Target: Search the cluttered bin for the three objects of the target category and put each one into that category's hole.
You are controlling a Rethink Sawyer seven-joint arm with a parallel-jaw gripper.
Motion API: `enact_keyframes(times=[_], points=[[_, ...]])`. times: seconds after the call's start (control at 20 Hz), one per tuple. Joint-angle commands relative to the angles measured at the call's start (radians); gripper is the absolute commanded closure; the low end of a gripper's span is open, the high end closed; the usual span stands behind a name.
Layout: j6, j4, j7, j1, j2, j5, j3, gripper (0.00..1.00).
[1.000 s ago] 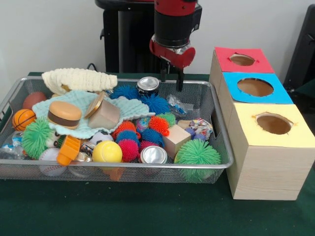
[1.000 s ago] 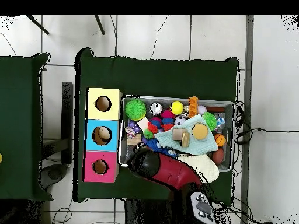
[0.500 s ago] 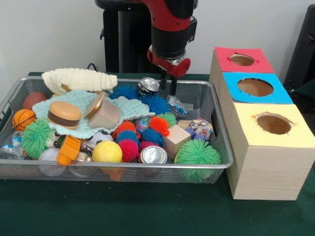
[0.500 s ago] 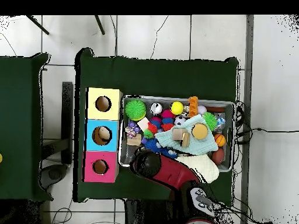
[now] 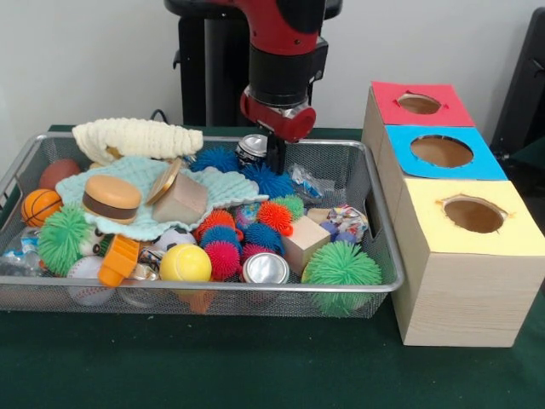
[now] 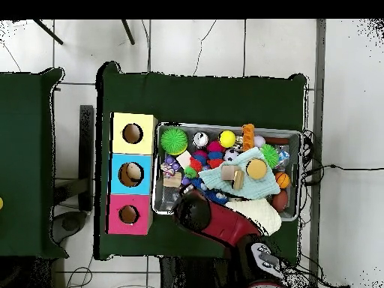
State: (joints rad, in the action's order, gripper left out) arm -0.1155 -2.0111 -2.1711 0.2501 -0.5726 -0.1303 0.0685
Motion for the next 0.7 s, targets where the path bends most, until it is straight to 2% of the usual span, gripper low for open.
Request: enact_keyframes(times=[0.05, 0.5, 0.7], points=[[0.043, -0.002, -0.104, 0.032, 0.001, 0.026, -0.101, 1.0], [-0.17, 0.048, -0.08, -0.014, -0.093, -0.011, -0.052, 1.0], [-0.241, 0.051, -0.081, -0.023, -0.145, -0.016, -0.054, 1.0]])
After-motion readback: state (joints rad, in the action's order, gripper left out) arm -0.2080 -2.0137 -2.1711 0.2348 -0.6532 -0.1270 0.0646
